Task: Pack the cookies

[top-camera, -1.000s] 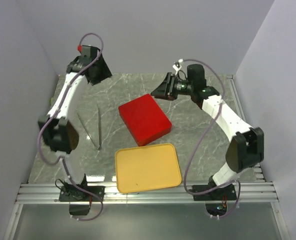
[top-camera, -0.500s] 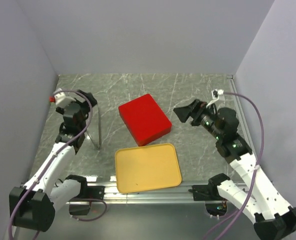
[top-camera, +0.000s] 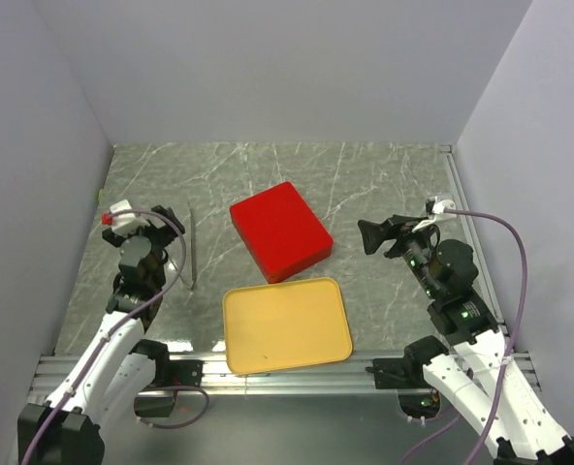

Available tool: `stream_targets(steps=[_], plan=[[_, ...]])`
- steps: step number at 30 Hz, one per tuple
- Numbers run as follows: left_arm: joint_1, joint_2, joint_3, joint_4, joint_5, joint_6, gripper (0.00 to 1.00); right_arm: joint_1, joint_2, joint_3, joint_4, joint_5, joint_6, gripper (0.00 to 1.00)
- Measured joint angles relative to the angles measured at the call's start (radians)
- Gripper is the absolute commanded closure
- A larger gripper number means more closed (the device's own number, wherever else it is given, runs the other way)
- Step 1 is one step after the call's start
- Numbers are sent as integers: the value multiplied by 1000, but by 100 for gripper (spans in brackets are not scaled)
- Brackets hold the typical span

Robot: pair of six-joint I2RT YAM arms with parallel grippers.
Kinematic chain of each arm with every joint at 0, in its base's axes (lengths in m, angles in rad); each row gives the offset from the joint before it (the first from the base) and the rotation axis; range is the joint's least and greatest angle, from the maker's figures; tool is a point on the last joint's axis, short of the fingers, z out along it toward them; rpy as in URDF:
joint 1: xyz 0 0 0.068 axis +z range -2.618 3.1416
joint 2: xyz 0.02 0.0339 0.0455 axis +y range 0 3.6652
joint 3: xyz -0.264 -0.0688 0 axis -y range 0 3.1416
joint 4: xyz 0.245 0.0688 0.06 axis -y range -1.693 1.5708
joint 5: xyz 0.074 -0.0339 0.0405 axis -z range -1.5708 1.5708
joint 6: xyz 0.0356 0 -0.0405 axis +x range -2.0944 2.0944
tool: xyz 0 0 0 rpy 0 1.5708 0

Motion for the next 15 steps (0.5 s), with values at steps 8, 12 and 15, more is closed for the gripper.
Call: stream_targets(steps=[8, 12, 15], plan=[[5, -8, -196, 64, -19, 7, 1, 0, 28, -116, -46, 60, -8, 0], [12, 134, -231, 148, -21, 6, 1, 0, 48, -142, -51, 85, 24, 0], [14, 248, -232, 204, -26, 12, 1, 0, 71, -147, -50, 104, 35, 0]])
